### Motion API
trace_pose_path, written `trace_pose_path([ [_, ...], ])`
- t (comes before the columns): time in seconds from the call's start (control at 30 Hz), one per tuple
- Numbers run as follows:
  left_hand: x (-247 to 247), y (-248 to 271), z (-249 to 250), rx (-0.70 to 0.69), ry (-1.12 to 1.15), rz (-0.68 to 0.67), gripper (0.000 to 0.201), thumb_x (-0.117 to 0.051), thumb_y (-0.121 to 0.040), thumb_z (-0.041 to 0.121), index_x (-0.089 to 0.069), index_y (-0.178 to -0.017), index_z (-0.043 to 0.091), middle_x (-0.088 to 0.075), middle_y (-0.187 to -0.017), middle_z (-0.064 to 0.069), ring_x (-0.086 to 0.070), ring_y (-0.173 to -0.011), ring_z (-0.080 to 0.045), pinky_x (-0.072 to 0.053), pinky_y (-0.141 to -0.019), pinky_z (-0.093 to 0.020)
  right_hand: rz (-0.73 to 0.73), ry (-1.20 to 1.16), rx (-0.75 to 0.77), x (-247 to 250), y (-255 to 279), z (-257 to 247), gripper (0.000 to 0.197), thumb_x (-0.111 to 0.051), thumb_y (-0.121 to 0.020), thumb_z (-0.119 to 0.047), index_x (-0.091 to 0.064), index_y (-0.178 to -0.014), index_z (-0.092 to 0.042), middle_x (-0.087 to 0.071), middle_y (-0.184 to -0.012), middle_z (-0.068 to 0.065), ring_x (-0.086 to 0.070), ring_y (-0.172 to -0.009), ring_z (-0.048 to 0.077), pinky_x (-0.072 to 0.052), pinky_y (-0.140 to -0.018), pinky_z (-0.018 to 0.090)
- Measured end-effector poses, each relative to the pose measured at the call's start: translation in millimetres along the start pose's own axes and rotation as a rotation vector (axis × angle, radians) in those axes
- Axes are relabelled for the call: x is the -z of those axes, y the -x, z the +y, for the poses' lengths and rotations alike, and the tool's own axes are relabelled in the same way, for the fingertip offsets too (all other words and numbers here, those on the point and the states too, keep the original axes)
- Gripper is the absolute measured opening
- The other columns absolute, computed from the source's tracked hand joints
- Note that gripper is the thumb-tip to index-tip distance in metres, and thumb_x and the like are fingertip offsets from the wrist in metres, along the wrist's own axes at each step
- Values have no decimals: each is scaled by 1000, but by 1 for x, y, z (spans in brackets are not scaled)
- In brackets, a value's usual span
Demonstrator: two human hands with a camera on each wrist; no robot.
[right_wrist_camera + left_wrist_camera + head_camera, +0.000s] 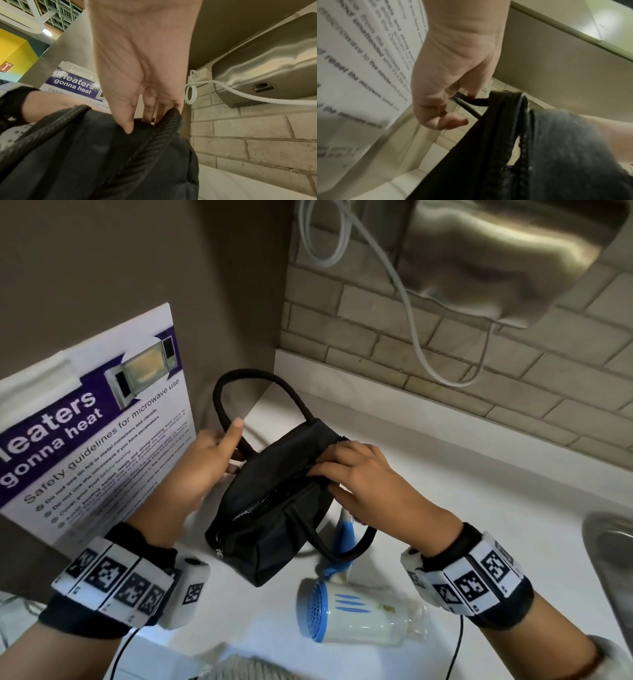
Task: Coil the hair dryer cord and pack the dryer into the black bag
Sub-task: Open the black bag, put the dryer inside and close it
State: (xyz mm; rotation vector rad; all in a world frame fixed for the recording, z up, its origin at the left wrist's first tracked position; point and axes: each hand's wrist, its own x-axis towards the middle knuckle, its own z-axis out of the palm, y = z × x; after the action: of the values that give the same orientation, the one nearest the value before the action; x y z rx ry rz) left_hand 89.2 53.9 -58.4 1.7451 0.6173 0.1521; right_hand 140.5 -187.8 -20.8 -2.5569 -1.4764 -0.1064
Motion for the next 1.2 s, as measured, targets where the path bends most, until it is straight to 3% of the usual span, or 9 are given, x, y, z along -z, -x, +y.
trace_pose_path([
  [0.17,6,20,-2,-236,-28,202,59,-49,-82,62,-46,-117,15,-61,-95,-6,-61,-81,-17,-48,-72,-33,96,-21,-19,11,8,5,38,-56,-87,-10,-57,-121,-26,-56,-122,-3,-50,-116,20,-40,-96,36],
  [0.3,5,47,8,-463,-64,345,32,-53,-91,45,-46,-107,18,-55,-95,-6,-58,-82,-24,-47,-68,-24,191,-150,-65,18,16,13,34,-51,-88,-8,-54,-120,-18,-53,-122,0,-52,-115,19,-44,-95,41],
  [0.43,-4,79,27,-702,-130,425,16,-53,-96,31,-44,-98,17,-49,-93,-7,-50,-82,-24,-46,-70,-34,318,-297,-182,23,29,19,25,-51,-87,0,-52,-109,-13,-51,-114,0,-52,-108,12,-41,-94,20],
  [0.53,-22,98,42,-859,-229,407,14,-54,-96,22,-49,-90,10,-48,-82,-6,-46,-76,-21,-40,-69,-32,421,-419,-341,20,38,31,28,-46,-82,6,-46,-97,-17,-49,-102,0,-57,-94,13,-45,-82,19],
  [0.73,-84,120,44,-1127,-524,18,19,-51,-94,22,-59,-83,10,-54,-72,-2,-52,-71,-26,-46,-69,-42,102,-312,-431,-26,60,82,26,-51,-76,6,-59,-88,-15,-56,-89,4,-59,-77,20,-52,-76,39],
  [0.9,-135,129,11,-1302,-931,-365,13,-47,-93,21,-56,-85,18,-58,-78,0,-57,-75,-22,-51,-66,-36,-248,-225,-271,-76,76,98,31,-55,-80,1,-63,-107,-12,-60,-105,7,-59,-95,24,-49,-86,35],
  [1.0,-153,129,-14,-1144,-1092,-634,25,-72,-72,44,-59,-75,23,-59,-67,7,-62,-63,-13,-49,-50,-24,-327,-176,-164,-93,75,101,46,-53,-74,6,-59,-117,-10,-59,-116,10,-56,-104,27,-48,-89,36],
  [1.07,-159,129,-30,-1002,-1233,-712,43,-73,-59,62,-60,-71,23,-60,-62,8,-62,-56,-11,-45,-48,-20,-319,-91,-129,-100,73,103,50,-55,-76,3,-56,-123,-13,-59,-117,9,-56,-104,29,-47,-85,37],
  [1.2,-162,128,-53,-792,-1333,-833,65,-62,-73,61,-46,-110,9,-61,-100,-8,-58,-91,-29,-41,-86,-41,-247,49,-133,-108,71,104,37,-40,-90,-21,-48,-127,-24,-58,-116,3,-54,-104,27,-39,-83,38],
])
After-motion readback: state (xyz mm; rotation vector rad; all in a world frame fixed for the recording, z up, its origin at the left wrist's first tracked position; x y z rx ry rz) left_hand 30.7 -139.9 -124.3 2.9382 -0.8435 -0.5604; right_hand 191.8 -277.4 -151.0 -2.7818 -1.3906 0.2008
